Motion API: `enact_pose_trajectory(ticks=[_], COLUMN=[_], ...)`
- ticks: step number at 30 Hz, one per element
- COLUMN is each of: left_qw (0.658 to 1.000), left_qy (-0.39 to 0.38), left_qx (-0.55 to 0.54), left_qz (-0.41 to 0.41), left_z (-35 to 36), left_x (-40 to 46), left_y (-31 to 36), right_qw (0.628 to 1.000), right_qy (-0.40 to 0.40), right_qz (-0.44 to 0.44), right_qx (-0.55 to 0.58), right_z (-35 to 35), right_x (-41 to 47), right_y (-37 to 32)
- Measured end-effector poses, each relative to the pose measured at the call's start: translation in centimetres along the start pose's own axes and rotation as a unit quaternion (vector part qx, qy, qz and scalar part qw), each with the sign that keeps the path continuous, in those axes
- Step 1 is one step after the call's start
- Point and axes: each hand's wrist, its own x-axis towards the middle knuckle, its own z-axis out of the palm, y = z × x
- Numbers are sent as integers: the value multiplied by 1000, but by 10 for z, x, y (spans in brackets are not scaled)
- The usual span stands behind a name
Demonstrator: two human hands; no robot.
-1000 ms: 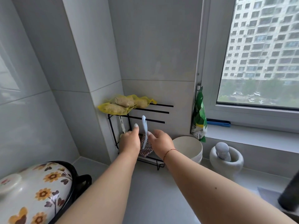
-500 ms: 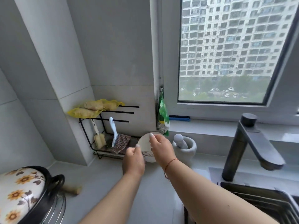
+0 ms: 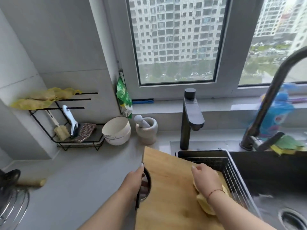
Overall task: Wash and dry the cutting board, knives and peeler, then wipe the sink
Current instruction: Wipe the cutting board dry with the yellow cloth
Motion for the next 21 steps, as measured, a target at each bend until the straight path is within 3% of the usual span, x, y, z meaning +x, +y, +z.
enact_pose_trajectory(ticks=[3,6,11,16,21], left_qw=[998,994,998,995,994], left_qy=[-52,-105,-64,-70,-76], left_qx=[-27,-1,-11,4,25], left_qz=[-14,-28,16,64,80], left_z=[0,1,3,-11,-44], left_x=[-15,-23,-23,-15,-23], left_y=[-4,-6,-6,-11,-3], right_qw=[994,993,997,999,995], right_qy=[-12,-55,-43,-20,43], right_qz=[16,20,9,-4,-86], right_qx=[-110,-103,-66,-28,-27], right_z=[6,12,9,-4,-25], right_x=[-17,-30,-27,-31,-41], right_y=[34,50,58,63,51])
